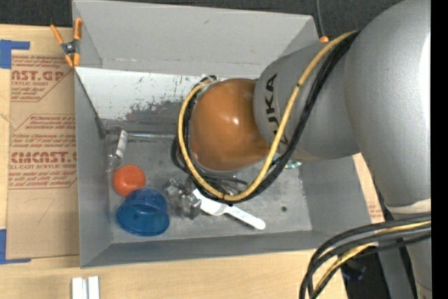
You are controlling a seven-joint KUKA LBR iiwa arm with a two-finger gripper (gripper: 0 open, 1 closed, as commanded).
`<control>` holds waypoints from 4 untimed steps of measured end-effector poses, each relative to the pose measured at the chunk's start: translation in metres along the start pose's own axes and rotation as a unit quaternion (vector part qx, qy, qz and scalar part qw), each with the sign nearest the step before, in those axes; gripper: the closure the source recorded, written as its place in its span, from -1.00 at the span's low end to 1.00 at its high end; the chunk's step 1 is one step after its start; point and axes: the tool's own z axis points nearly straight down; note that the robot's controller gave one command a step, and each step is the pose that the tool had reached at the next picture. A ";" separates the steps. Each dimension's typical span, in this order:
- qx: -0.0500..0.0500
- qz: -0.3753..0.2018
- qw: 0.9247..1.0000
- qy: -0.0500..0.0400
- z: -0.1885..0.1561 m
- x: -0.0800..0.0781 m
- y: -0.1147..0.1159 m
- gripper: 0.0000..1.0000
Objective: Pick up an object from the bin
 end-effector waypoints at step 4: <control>-0.001 -0.073 0.997 -0.001 0.026 0.060 -0.051 1.00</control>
Offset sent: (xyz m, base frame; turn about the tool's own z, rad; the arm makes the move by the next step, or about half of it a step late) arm 0.0000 0.0000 0.0000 0.0000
